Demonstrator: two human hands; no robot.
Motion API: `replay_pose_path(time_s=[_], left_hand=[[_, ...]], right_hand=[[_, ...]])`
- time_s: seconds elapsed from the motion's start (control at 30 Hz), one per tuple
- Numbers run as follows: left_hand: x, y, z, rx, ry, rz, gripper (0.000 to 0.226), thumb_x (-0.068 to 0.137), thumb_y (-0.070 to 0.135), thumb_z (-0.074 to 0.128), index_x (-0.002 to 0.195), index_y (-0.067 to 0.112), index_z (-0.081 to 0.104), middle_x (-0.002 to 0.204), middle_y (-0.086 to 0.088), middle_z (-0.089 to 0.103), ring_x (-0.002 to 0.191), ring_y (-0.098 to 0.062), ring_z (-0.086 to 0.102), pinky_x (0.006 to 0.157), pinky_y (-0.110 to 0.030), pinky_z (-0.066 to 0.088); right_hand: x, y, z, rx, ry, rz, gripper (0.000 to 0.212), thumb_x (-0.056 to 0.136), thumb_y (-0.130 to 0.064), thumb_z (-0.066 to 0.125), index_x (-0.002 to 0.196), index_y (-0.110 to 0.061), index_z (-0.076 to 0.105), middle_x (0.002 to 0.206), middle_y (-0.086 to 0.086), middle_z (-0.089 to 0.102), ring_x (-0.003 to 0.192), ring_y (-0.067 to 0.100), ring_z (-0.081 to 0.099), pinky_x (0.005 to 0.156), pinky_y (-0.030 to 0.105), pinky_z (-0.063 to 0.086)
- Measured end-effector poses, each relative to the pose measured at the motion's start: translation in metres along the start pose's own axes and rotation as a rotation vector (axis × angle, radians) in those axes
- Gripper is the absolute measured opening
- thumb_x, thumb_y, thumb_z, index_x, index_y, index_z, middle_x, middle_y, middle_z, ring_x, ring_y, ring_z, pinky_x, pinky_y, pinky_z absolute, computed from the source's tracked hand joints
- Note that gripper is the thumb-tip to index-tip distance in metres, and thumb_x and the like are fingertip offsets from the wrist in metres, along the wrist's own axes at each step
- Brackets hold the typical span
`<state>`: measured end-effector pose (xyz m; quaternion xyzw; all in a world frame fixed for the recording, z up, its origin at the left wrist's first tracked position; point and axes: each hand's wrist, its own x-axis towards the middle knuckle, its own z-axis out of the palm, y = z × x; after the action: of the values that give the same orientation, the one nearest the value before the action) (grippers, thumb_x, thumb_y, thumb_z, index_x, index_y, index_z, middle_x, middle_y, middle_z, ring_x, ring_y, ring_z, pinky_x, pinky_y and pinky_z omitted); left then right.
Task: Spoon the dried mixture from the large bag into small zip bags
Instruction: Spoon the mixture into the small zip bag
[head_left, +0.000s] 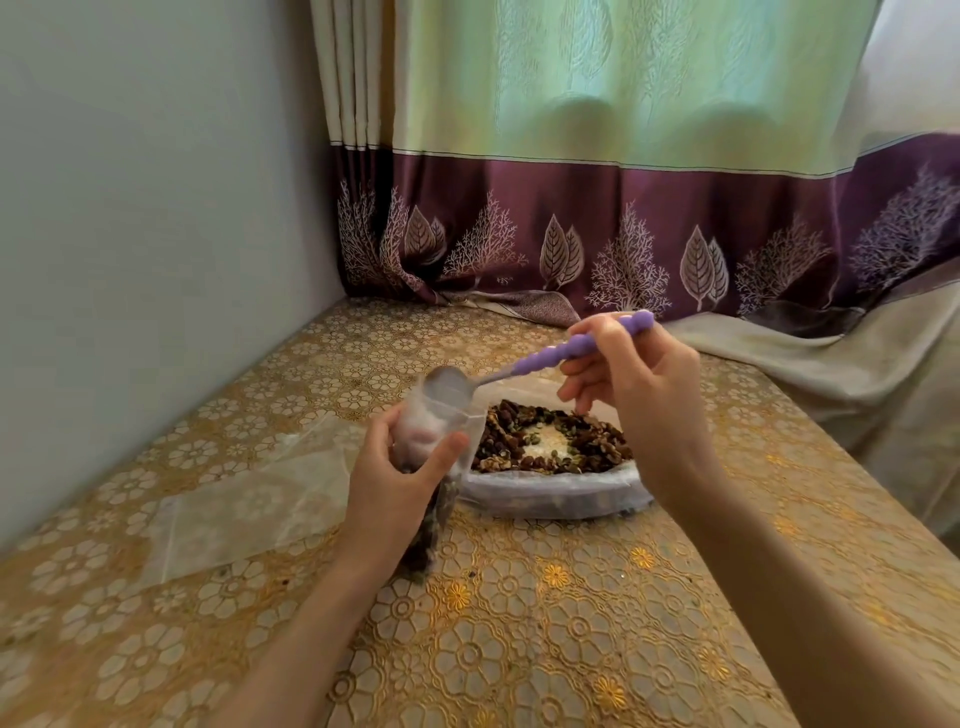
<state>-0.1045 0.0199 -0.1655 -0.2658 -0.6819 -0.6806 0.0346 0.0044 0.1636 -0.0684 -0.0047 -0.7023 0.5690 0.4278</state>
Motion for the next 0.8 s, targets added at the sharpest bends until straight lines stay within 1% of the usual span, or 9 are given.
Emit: replay_pose_path(time_s=[0.07, 0.13, 0.2, 0.27, 0.4, 0.5, 0.6, 0.67, 0.8], left_hand=[[0.000, -0.001, -0.001, 0.058, -0.030, 0.002, 0.073, 0.058, 0.063, 0.065, 0.118, 0.029, 0.045, 0.104, 0.015, 0.058, 0.086, 0.010, 0.059, 0.069, -0.009, 0.049], [0.000, -0.001, -0.001, 0.120, -0.064, -0.003, 0.074, 0.057, 0.065, 0.062, 0.118, 0.026, 0.046, 0.098, 0.010, 0.061, 0.086, 0.002, 0.061, 0.071, -0.016, 0.051], [-0.002, -0.002, 0.001, 0.142, -0.066, 0.021, 0.069, 0.059, 0.062, 0.062, 0.114, 0.023, 0.048, 0.085, 0.004, 0.062, 0.076, 0.004, 0.062, 0.066, -0.012, 0.050], [-0.003, -0.002, 0.002, 0.142, -0.059, 0.035, 0.065, 0.060, 0.059, 0.061, 0.112, 0.021, 0.048, 0.078, 0.004, 0.061, 0.069, 0.010, 0.060, 0.063, -0.006, 0.047], [0.003, -0.003, -0.001, 0.181, -0.055, 0.050, 0.059, 0.061, 0.053, 0.063, 0.109, 0.022, 0.050, 0.078, 0.008, 0.060, 0.071, 0.017, 0.056, 0.066, -0.002, 0.043], [0.013, -0.003, -0.004, 0.227, -0.061, 0.068, 0.055, 0.061, 0.052, 0.064, 0.106, 0.024, 0.050, 0.080, 0.011, 0.059, 0.073, 0.020, 0.053, 0.066, 0.001, 0.040], [0.023, -0.005, -0.010, 0.289, -0.089, 0.085, 0.058, 0.059, 0.054, 0.065, 0.107, 0.023, 0.051, 0.084, 0.011, 0.060, 0.075, 0.013, 0.055, 0.065, -0.001, 0.041], [0.029, -0.008, -0.016, 0.346, -0.112, 0.095, 0.064, 0.058, 0.057, 0.065, 0.110, 0.023, 0.052, 0.090, 0.012, 0.061, 0.078, 0.006, 0.057, 0.065, -0.005, 0.042], [0.037, -0.014, -0.027, 0.418, -0.129, 0.110, 0.070, 0.058, 0.062, 0.064, 0.115, 0.023, 0.051, 0.099, 0.008, 0.060, 0.087, -0.003, 0.058, 0.069, -0.012, 0.042]], right_hand=[[-0.001, 0.004, -0.012, 0.053, 0.075, 0.041, 0.025, 0.097, -0.008, 0.042, 0.080, 0.000, 0.059, 0.066, 0.005, 0.071, 0.051, 0.015, 0.058, 0.047, 0.020, 0.048], [-0.005, 0.013, -0.027, 0.101, 0.175, 0.117, 0.027, 0.098, -0.012, 0.042, 0.079, -0.003, 0.058, 0.062, 0.002, 0.070, 0.051, 0.013, 0.057, 0.048, 0.019, 0.048], [-0.009, 0.023, -0.040, 0.104, 0.259, 0.182, 0.026, 0.098, -0.013, 0.043, 0.079, -0.003, 0.058, 0.058, 0.000, 0.067, 0.049, 0.012, 0.058, 0.047, 0.018, 0.048], [-0.013, 0.034, -0.051, 0.042, 0.285, 0.223, 0.025, 0.097, -0.013, 0.045, 0.080, 0.000, 0.058, 0.057, 0.001, 0.067, 0.047, 0.012, 0.057, 0.045, 0.017, 0.048], [-0.018, 0.050, -0.063, -0.088, 0.257, 0.254, 0.026, 0.097, -0.015, 0.048, 0.086, 0.006, 0.059, 0.071, 0.014, 0.071, 0.054, 0.021, 0.059, 0.046, 0.022, 0.047], [-0.017, 0.055, -0.064, -0.143, 0.226, 0.272, 0.027, 0.097, -0.018, 0.048, 0.086, 0.004, 0.059, 0.073, 0.012, 0.072, 0.056, 0.022, 0.060, 0.045, 0.021, 0.047], [-0.014, 0.062, -0.063, -0.148, 0.181, 0.331, 0.028, 0.097, -0.019, 0.048, 0.083, 0.002, 0.061, 0.074, 0.009, 0.073, 0.053, 0.018, 0.058, 0.044, 0.020, 0.046], [-0.012, 0.066, -0.061, -0.121, 0.154, 0.398, 0.030, 0.097, -0.019, 0.049, 0.080, 0.001, 0.065, 0.074, 0.008, 0.074, 0.052, 0.015, 0.058, 0.043, 0.018, 0.045], [-0.010, 0.073, -0.057, -0.077, 0.119, 0.477, 0.031, 0.094, -0.017, 0.054, 0.070, -0.005, 0.069, 0.068, 0.004, 0.073, 0.049, 0.011, 0.059, 0.043, 0.016, 0.047]])
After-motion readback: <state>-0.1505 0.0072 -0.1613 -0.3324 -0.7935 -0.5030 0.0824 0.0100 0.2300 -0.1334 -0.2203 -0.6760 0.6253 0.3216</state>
